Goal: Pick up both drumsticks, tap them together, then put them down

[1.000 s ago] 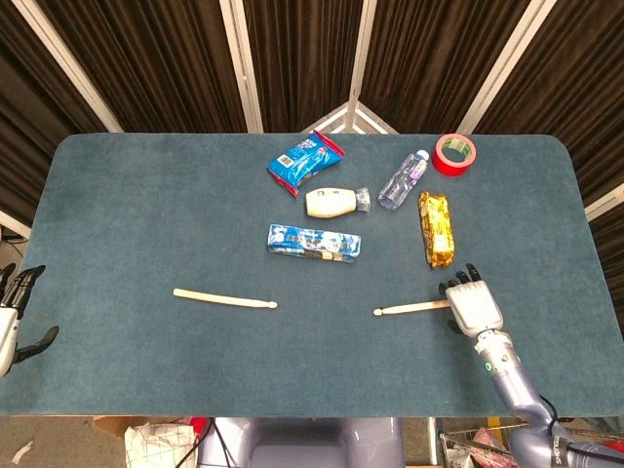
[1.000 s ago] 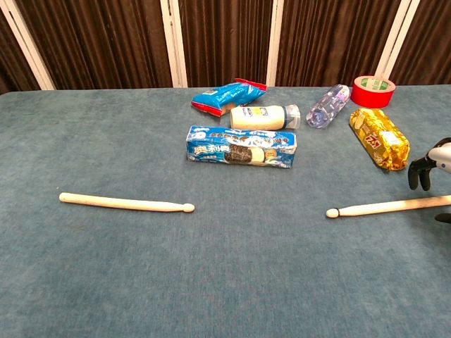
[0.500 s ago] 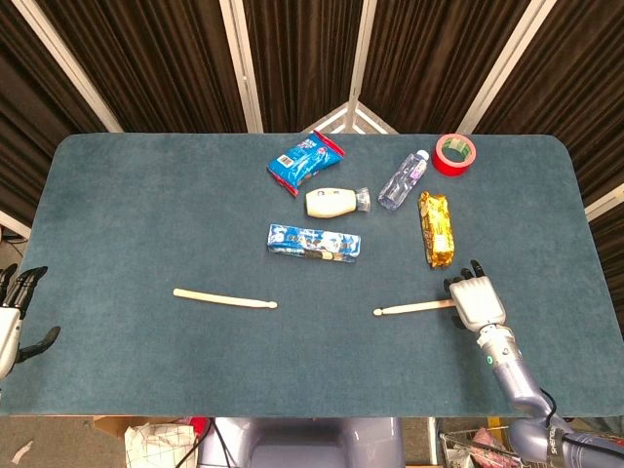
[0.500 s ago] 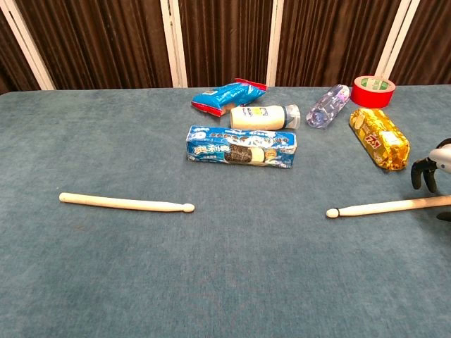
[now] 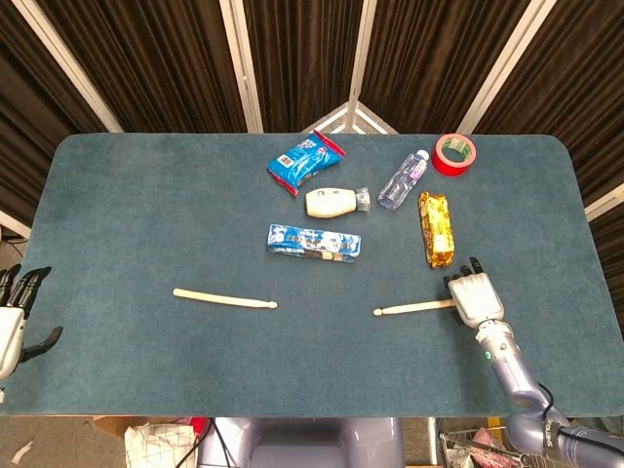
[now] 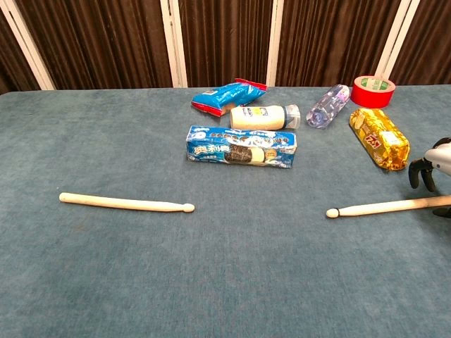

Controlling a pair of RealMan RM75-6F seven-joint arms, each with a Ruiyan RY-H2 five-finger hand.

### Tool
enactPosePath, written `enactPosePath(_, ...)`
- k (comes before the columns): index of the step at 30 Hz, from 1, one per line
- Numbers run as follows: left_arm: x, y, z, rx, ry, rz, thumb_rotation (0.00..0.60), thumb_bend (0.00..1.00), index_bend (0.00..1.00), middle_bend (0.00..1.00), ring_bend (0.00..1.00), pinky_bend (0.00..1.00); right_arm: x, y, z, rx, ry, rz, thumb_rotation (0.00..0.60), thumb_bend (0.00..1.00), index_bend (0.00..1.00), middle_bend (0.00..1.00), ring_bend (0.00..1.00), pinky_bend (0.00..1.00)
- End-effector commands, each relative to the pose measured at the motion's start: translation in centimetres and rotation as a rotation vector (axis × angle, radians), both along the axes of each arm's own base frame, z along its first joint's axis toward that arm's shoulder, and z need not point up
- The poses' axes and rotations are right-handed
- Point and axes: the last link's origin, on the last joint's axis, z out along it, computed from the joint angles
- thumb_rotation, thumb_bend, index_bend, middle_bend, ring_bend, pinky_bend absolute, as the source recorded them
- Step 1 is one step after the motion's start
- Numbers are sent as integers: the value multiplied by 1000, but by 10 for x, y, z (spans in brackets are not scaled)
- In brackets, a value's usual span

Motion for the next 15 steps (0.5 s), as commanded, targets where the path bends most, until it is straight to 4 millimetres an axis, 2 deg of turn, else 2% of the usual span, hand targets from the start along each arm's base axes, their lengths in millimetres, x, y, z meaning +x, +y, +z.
enactPosePath(1,0,0,-1,-2,1,1,600,350,115,132,0,0,0,-1,-1,2,6,2,600,300,400,475,244,97)
enactPosePath(15,0,0,-3,-9,3,4,600,350,124,131,0,0,0,-4,-3,7,1,2,600,335,399,506,260,97)
